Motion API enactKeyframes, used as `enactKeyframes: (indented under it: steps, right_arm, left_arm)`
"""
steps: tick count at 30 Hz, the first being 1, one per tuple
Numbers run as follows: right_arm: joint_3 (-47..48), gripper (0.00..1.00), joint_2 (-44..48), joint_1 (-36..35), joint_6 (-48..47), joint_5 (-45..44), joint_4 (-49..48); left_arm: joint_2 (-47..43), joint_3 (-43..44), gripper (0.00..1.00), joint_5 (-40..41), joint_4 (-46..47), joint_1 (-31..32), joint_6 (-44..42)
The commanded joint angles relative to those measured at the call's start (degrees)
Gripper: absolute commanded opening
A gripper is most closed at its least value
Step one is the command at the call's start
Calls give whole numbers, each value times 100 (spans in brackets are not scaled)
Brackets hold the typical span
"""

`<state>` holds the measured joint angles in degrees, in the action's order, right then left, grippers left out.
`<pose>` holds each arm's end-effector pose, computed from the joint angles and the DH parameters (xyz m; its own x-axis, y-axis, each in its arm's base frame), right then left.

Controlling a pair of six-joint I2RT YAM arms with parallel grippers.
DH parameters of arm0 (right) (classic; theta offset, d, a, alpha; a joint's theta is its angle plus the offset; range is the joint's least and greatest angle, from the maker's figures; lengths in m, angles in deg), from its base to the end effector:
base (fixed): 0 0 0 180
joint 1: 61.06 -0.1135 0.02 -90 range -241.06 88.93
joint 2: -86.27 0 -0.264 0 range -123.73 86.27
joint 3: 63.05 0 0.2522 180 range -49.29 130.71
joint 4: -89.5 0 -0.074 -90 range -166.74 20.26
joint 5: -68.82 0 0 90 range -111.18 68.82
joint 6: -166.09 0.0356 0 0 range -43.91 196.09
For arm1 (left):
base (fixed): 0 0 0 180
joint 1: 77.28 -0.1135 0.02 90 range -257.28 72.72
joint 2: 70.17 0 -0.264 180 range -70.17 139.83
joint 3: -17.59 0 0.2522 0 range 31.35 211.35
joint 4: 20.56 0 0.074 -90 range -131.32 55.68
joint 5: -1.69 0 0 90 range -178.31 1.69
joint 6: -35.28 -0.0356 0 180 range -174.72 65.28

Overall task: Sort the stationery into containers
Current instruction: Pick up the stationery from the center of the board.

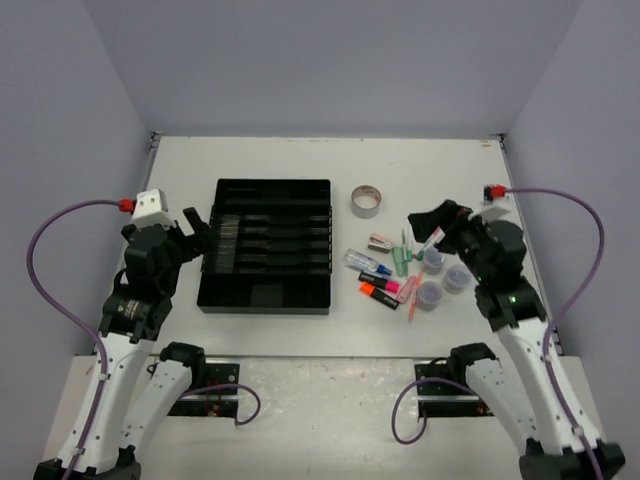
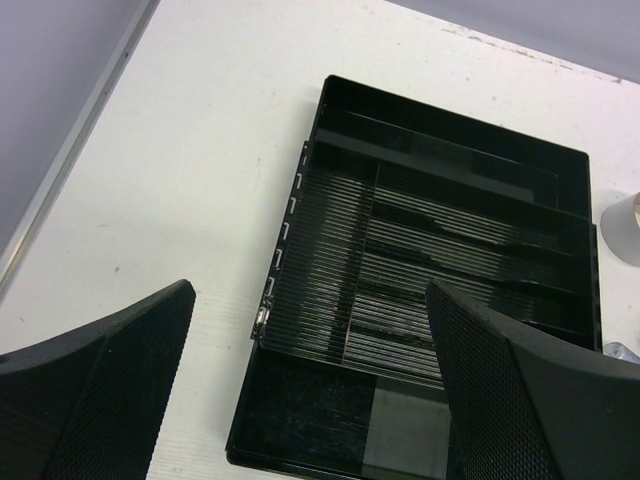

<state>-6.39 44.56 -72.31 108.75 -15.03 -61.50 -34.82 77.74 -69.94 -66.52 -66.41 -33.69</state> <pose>0.1686 0.0374 0.3277 -0.3601 0.4754 -0.8027 -0.1206 0.8294 0.5454 0.1338 -0.0143 0.3331 -0.2915 -0.2908 -0.9113 -0.2296 0.9461 -0.2285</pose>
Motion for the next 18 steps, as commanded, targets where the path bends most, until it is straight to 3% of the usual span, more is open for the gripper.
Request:
enactKeyframes:
  steps: [1, 5, 10, 18]
  right_arm:
    - [1641, 99, -2489, -11, -155, -104, -160]
    - [3446, 98, -4660, -76, -406, -652, 715]
    - [5148, 82, -6425, -194, -602, -826, 1573]
    - [5671, 62, -7572, -396, -708, -808, 1704]
  left_arm:
    - [73, 78, 100, -154, 186, -90, 29]
    - [104, 72, 100, -186, 197, -98, 15]
    - [211, 53, 100, -305, 221, -95, -19]
    - [228, 68, 100, -326, 224, -103, -46]
